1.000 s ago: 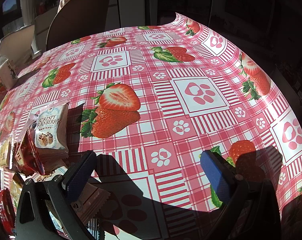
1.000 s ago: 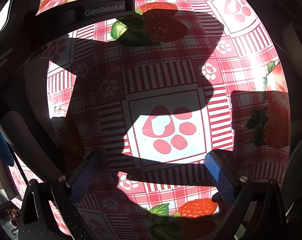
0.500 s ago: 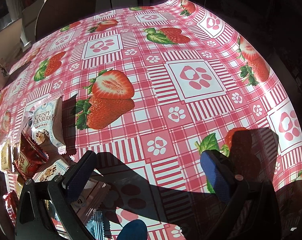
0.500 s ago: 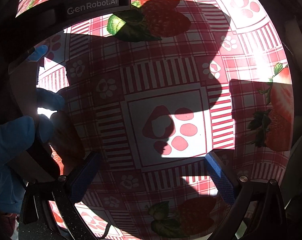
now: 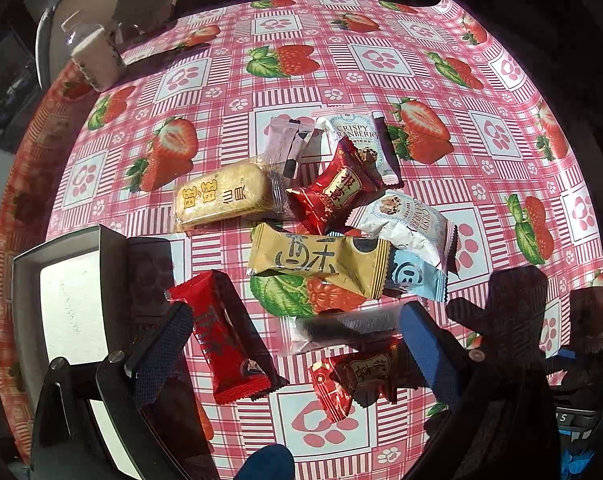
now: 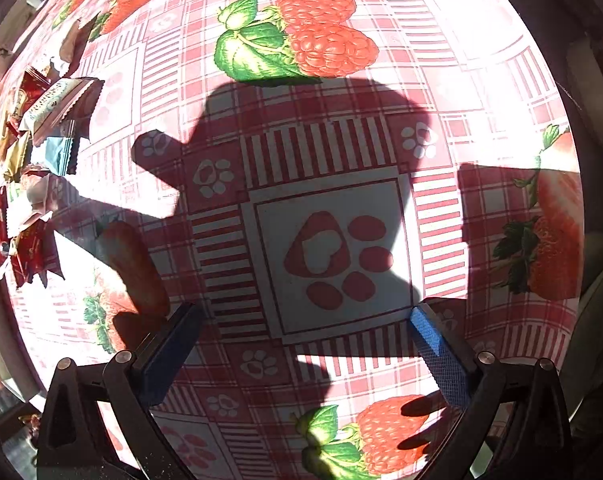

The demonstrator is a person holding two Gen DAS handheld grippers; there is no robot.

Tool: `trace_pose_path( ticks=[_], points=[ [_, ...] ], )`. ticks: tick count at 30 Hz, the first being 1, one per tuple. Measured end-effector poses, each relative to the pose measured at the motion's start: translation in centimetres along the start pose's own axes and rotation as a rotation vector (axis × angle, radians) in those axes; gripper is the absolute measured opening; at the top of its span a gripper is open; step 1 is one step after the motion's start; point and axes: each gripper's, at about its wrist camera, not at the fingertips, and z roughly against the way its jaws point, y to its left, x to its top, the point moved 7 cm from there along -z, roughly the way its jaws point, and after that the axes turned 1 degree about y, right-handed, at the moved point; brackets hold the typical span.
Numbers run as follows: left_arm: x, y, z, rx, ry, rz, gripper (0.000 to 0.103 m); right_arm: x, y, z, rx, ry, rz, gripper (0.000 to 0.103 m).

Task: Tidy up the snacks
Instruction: 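Move the left tool toward the red snack bar while the right tool approaches the light blue packet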

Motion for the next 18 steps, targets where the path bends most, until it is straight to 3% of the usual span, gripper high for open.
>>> trace_pose_path(
  ticks=[2, 3, 7, 13, 18],
  points=[
    [-0.7, 2.6, -1.4, -0.004, 0.048, 0.078, 0.103, 0.5, 0.1, -0.1, -0.005, 0.007, -0.003, 0.103],
    [-0.9, 3.5, -1.8, -0.002, 0.063, 0.103, 0.103, -0.9, 0.6, 0.0, -0.012, 0.022, -0.008, 0.103],
    [-1.1, 5.3, -3.4, 0.029, 0.096, 0.128, 0.103, -0.3, 2.3, 0.3, -0.004, 0.044, -0.031, 0.103],
    [-1.5, 6.3, -6.6, 0.008, 0.154, 0.141, 0.103, 5.2, 9.5, 3.9, 0.058, -0.081, 0.108, 0.103],
    [-1.6, 6.5, -7.1, -0.006, 0.144, 0.159, 0.103, 10.8, 15.8, 4.7, 0.082, -0.125, 0.23, 0.103]
  ],
)
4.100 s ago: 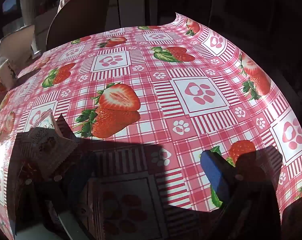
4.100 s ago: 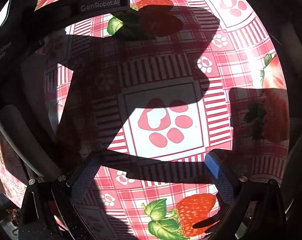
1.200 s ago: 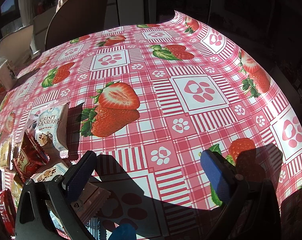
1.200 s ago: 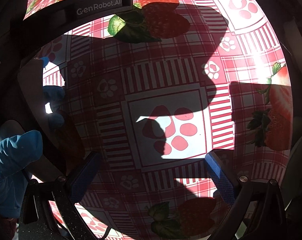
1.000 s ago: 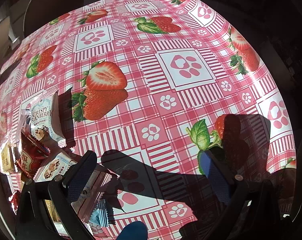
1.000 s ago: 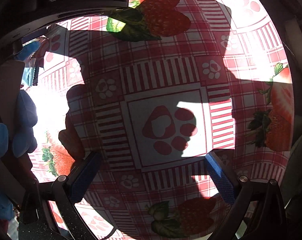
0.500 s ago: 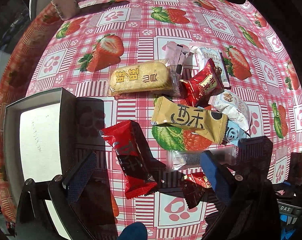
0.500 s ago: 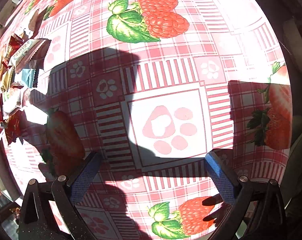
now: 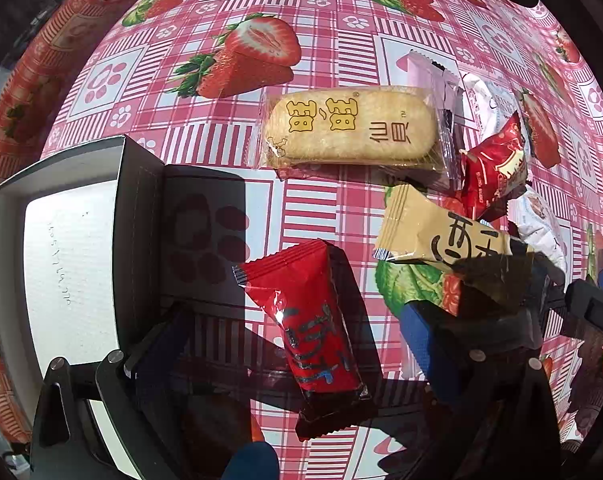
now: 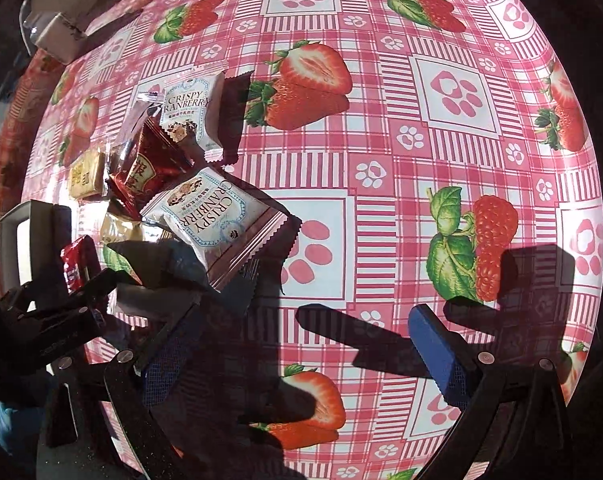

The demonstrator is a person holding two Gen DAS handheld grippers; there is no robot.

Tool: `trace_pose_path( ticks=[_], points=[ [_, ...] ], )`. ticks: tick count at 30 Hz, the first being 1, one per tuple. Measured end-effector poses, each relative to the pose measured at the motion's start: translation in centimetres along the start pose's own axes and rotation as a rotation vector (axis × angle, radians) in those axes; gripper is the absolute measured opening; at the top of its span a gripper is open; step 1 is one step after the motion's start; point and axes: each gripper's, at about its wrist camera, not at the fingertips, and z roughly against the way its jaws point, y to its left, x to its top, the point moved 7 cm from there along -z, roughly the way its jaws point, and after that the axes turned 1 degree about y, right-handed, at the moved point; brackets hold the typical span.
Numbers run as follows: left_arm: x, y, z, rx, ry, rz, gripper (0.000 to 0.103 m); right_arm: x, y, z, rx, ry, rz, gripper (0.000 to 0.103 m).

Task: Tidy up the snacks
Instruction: 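Move the left tool toward the red snack bar while the right tool approaches the light blue packet, then grasp the red snack bar with the left tool while the right tool grasps the light blue packet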

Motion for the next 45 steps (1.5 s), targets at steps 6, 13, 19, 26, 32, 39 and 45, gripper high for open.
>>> trace_pose_path(
  ticks=[6, 13, 19, 26, 32, 39, 45],
  points=[
    [-0.3, -0.2, 0.5, 0.002, 0.006, -0.001, 0.103, 5.7, 5.4, -3.0, 0.011, 0.034, 0.142, 0.103],
    [0.6, -1.1, 0.3, -0.009, 0.053, -0.052, 0.097, 5.8, 6.2, -3.4, 0.099, 0.088, 0.091, 0.07],
    [-1.1, -2.1, 1.7, -0.022, 0.046, -0.151, 0.063, 4.9, 4.8, -0.6, 0.161, 0.12, 0.038, 0.036],
    [-9.0, -3.0, 2.7, -0.023, 0.081, -0.255, 0.056, -1.8, 1.4, 0.2, 0.146, 0.179, -0.008, 0.036],
    [-13.2, -2.7, 2.2, -0.032, 0.146, -0.273, 0.082, -8.0, -1.0, 1.1, 0.147, 0.25, -0.061, 0.036],
    [-13.9, -2.5, 1.7, -0.038, 0.166, -0.292, 0.083, -11.8, -6.1, 4.8, 0.139, 0.21, -0.201, 0.099],
    [-10.6, -1.4, 2.0, -0.06, 0.168, -0.253, 0.083, -12.6, -8.9, 5.3, 0.116, 0.251, -0.275, 0.099]
  ],
)
